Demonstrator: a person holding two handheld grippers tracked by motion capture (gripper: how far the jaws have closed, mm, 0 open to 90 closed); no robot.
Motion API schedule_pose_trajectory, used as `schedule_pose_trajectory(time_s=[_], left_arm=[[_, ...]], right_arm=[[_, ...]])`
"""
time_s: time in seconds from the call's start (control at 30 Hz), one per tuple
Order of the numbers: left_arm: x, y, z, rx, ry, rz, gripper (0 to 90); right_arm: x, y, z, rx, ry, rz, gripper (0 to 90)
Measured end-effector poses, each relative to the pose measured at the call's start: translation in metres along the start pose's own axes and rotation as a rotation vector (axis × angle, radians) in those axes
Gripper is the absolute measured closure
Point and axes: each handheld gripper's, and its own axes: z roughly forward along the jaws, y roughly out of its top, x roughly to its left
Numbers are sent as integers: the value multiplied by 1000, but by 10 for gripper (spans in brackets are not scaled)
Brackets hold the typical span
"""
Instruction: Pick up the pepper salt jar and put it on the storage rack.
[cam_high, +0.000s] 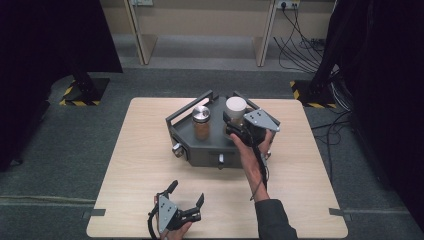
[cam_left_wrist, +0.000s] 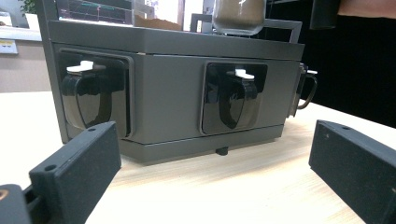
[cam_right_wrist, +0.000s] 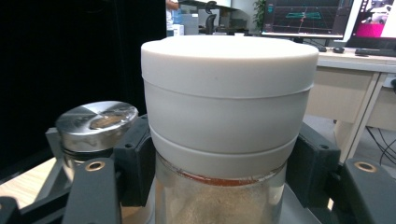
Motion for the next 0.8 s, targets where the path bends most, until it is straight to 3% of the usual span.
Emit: schedule_pose_trajectory(time_s=[0.8], left_arm=[[0,0,0,1,0,-3,15]], right_arm=[[6,-20,15,1,-40,-3,355]])
